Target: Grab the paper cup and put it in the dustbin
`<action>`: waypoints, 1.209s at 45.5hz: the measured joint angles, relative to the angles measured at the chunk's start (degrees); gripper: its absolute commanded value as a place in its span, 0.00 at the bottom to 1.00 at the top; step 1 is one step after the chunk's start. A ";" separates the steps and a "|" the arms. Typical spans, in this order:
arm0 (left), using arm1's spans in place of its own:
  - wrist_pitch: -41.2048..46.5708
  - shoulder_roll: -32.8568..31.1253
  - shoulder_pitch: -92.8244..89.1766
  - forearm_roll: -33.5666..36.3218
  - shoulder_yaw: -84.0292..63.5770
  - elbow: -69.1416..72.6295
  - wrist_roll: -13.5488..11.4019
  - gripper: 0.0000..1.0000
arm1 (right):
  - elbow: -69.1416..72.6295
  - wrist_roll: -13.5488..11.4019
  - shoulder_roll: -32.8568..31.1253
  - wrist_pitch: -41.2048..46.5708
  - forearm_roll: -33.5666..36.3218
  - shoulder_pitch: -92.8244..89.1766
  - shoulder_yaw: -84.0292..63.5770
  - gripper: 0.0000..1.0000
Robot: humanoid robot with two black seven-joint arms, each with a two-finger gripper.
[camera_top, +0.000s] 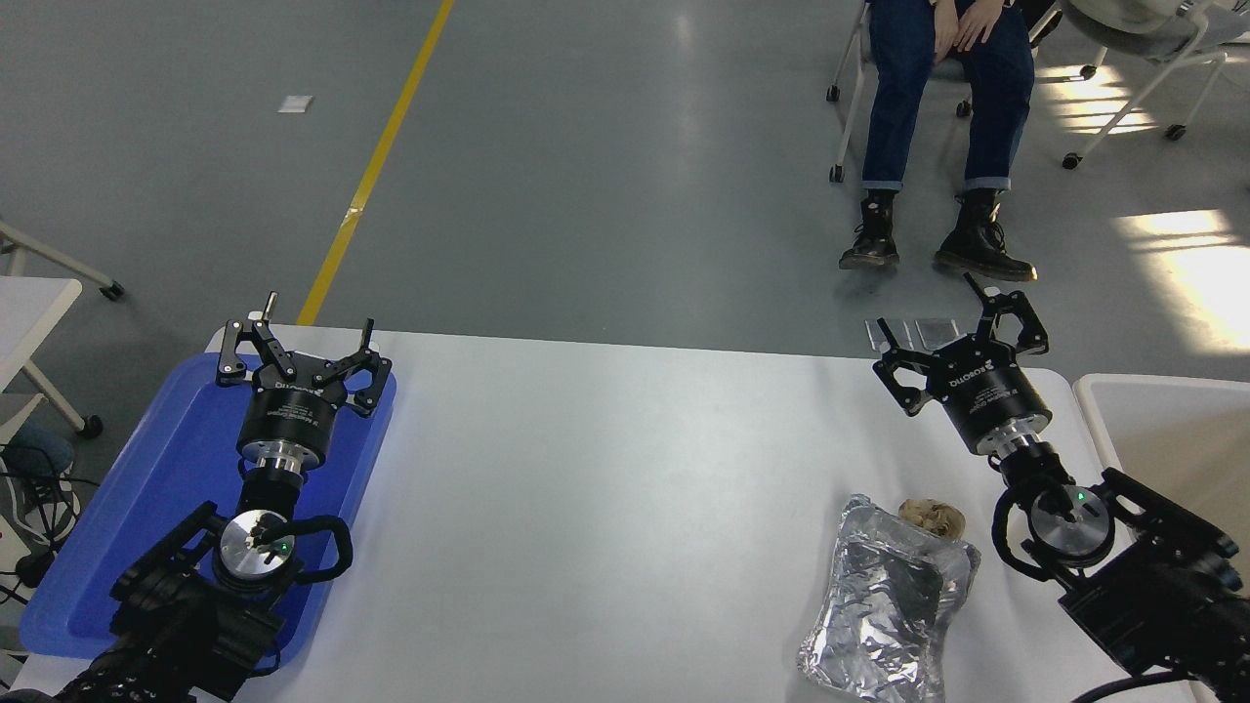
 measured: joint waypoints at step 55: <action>0.02 -0.02 0.08 -0.06 0.00 -0.06 -0.10 1.00 | 2.57 0.00 -1.33 -0.42 -1.01 0.09 -0.38 1.00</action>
